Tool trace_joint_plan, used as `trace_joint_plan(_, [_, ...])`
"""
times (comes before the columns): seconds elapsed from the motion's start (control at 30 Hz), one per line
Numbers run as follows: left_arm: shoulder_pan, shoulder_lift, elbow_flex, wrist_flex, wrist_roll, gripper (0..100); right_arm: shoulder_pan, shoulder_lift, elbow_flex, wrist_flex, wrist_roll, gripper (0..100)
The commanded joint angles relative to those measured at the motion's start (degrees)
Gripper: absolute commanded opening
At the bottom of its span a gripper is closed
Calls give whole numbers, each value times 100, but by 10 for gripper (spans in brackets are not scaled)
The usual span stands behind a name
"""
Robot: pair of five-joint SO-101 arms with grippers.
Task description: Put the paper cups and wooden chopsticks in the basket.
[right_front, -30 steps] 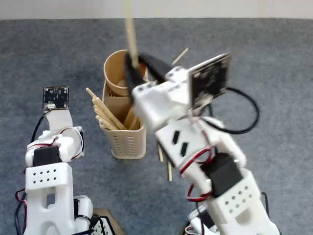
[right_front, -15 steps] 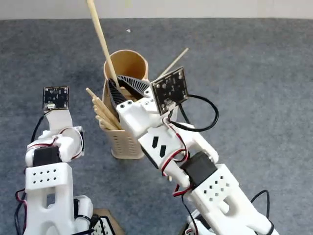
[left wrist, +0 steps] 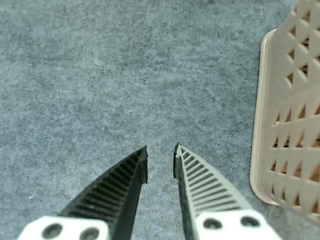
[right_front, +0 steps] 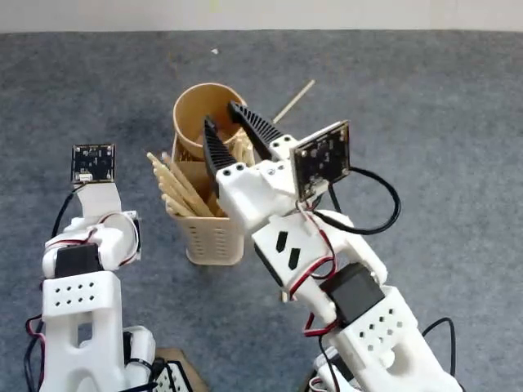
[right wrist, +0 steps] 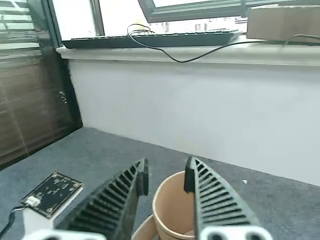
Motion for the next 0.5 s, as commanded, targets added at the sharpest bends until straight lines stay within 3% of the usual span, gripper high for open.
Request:
trace_joint_plan(0.0, [84, -75, -13, -88, -44, 123, 400, -145, -57, 347, 0, 128])
trace_joint_plan(0.3, [84, -75, -4, -79, -44, 123, 2396, 945, -919, 3890, 1064, 128])
trace_joint_plan(0.4, [84, -75, -4, -70, -44, 123, 2536, 1631, -242, 3908, 1415, 128])
trace_joint_plan(0.47, [84, -75, -4, -70, -44, 123, 2510, 1912, 382, 3389, 1459, 128])
